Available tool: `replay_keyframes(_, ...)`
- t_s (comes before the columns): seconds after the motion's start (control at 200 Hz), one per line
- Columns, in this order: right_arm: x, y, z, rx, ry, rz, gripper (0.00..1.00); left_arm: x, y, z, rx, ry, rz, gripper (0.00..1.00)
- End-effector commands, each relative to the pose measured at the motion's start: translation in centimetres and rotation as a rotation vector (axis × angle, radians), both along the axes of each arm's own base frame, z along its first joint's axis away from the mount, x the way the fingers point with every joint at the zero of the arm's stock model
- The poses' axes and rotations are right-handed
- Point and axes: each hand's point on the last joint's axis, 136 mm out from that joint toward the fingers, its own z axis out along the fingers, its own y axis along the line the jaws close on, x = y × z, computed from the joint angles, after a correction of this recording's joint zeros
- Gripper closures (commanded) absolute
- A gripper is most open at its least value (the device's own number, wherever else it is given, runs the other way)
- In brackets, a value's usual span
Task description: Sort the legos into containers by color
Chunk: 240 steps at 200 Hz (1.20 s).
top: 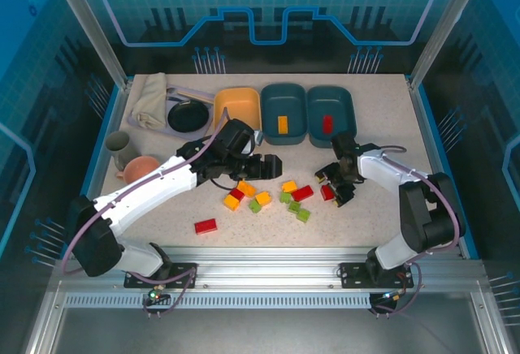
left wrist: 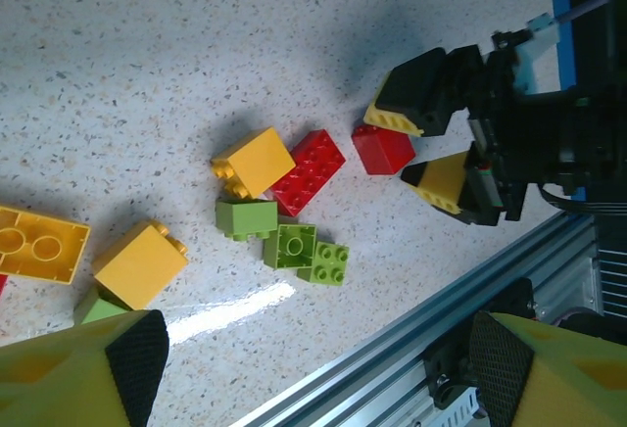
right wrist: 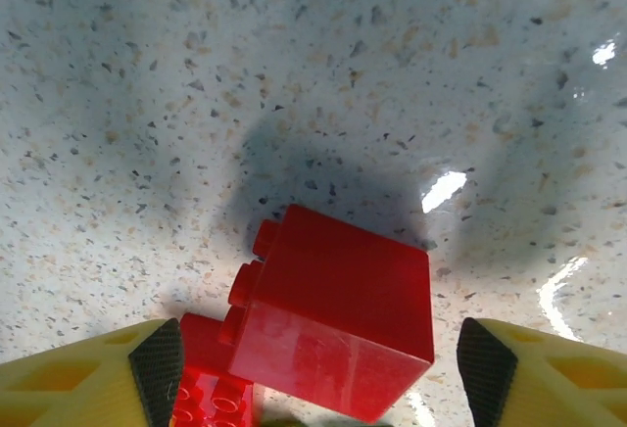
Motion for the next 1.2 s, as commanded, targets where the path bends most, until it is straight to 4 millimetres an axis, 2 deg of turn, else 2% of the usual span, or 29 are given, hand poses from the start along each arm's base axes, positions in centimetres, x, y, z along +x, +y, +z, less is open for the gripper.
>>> replay_keyframes(0.0,0.2,-0.1,-0.2,0.008,0.024,-0.067,0.32,-0.2,-0.2,0.8,-0.021,-0.019,0.002,0.16)
replay_keyframes(0.205,0.9,-0.6,-1.1,-0.026,0.014,-0.052,0.48,-0.1,-0.3,0.9,-0.032,-0.022,0.004,0.16)
replay_keyframes(0.34,1.2,-0.7,-0.5,-0.038,-0.008,-0.029,0.63,0.1,-0.3,1.1,-0.035,-0.025,0.014,0.17)
replay_keyframes(0.41,2.1,-0.9,1.2,-0.058,-0.064,0.019,0.67,0.3,-0.3,1.7,-0.040,-0.034,0.025,0.17)
replay_keyframes(0.525,4.9,-1.5,6.3,-0.155,-0.219,0.158,0.67,1.2,-0.3,3.4,-0.043,-0.063,0.049,0.17)
replay_keyframes(0.605,7.2,-1.9,9.2,-0.211,-0.307,0.236,0.67,2.4,-0.3,4.8,-0.061,-0.080,0.070,0.17)
replay_keyframes(0.705,10.8,-2.1,11.6,-0.241,-0.402,0.332,0.67,4.4,0.0,6.6,-0.106,-0.095,0.110,0.17)
replay_keyframes(0.805,14.9,-1.1,13.0,-0.212,-0.483,0.469,0.67,6.9,0.7,8.1,-0.140,-0.111,0.152,0.17)
replay_keyframes(0.91,17.6,-0.3,12.2,-0.169,-0.460,0.607,0.68,9.1,1.2,8.7,-0.160,-0.113,0.179,0.17)
replay_keyframes(1.005,18.4,-1.0,10.3,-0.172,-0.355,0.654,0.67,10.9,1.5,8.9,-0.180,-0.113,0.202,0.17)
replay_keyframes(1.195,20.3,-1.7,7.1,-0.108,-0.294,0.654,0.66,13.3,1.3,9.6,-0.204,-0.117,0.224,0.17)
